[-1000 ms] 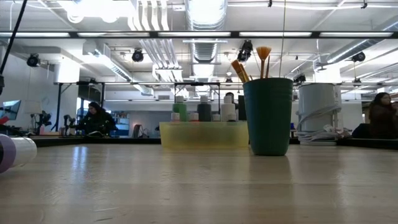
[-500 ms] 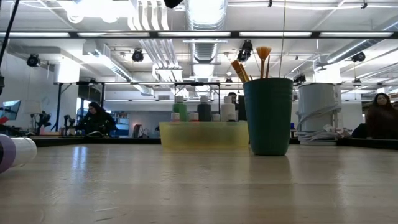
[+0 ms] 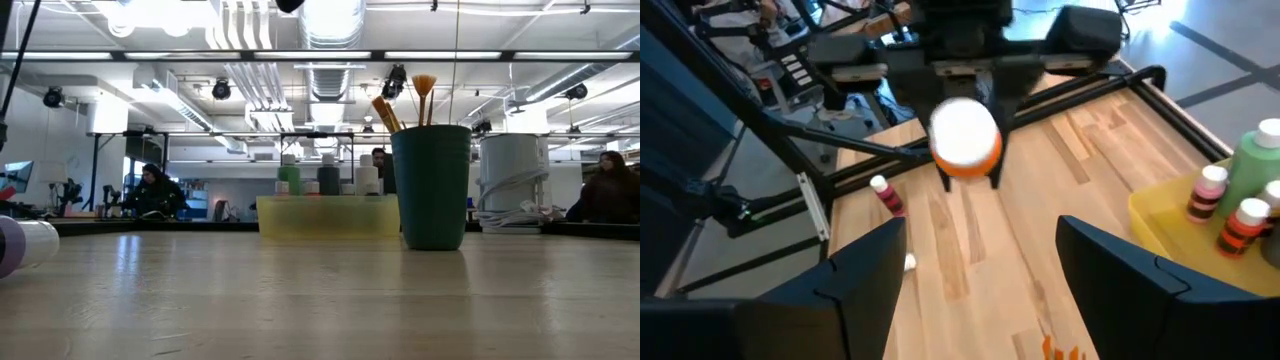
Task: Pick & Place Paint Supplies
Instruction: Put the orange paint bottle into the yellow bin
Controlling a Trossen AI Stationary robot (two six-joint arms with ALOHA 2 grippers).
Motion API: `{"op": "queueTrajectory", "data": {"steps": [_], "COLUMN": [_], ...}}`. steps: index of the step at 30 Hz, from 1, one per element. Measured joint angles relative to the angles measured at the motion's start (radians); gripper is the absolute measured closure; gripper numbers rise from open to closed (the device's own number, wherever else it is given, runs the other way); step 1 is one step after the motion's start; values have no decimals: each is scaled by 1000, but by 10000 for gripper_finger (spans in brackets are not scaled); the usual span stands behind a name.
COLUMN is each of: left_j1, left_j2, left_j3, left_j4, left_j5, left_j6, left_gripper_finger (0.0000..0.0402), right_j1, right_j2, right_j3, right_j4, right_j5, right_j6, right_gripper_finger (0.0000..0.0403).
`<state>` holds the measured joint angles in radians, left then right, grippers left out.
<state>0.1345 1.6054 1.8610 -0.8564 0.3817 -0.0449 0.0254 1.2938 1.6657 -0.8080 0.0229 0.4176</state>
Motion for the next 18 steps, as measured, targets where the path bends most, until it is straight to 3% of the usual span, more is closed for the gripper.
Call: {"op": "queueTrajectory", "data": {"steps": [8,18], "left_j1": [-1,-7], "left_j2": [41,50], "left_j3": [0,-1], "left_j4": [-17,-38], "left_j5": [-7,-12], "left_j6": [80,102], "left_gripper_finger": [282,282], "right_j1": [0,0], "right_j2": [58,133], "right_j3": [0,15], "right_j4": [2,46], "right_j5": [-51,-46], "right_j6": [17,-33], "right_gripper_finger": [170,143]}}
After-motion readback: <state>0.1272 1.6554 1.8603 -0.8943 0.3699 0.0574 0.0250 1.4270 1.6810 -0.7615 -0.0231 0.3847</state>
